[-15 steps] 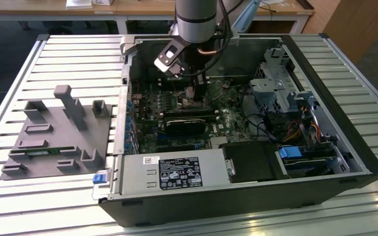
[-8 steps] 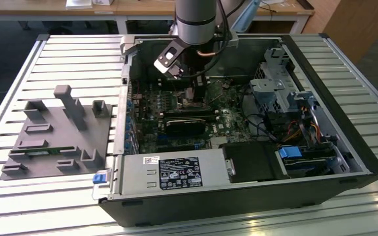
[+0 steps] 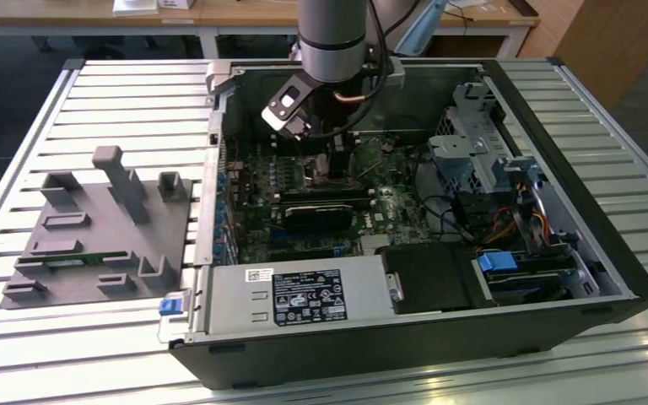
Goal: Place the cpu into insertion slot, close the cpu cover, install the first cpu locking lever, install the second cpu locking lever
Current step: 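Place the cpu into insertion slot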
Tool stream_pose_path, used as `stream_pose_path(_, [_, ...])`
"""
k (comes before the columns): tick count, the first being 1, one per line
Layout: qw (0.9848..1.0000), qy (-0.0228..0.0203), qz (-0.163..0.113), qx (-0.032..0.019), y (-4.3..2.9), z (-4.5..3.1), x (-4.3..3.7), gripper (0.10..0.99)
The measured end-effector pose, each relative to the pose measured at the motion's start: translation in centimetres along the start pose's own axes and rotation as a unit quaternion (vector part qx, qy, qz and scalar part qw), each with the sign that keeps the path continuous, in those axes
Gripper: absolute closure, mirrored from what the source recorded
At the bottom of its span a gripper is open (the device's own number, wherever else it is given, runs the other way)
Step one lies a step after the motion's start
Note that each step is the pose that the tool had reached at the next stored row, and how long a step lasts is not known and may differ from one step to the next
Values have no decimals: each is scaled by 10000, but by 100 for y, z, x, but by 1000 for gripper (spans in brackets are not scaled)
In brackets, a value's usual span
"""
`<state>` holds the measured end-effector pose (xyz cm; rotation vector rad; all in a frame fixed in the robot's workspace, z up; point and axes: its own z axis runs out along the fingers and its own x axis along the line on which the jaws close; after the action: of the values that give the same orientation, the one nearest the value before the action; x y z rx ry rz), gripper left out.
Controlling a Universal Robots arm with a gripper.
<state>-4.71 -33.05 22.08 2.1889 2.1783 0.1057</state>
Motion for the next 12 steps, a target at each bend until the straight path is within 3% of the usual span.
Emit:
stream_pose_path(7, [10000,2,-22,0,-18,89,8,545])
stream_pose_path(12, [10000,2,-22,0,-20,99,12,545])
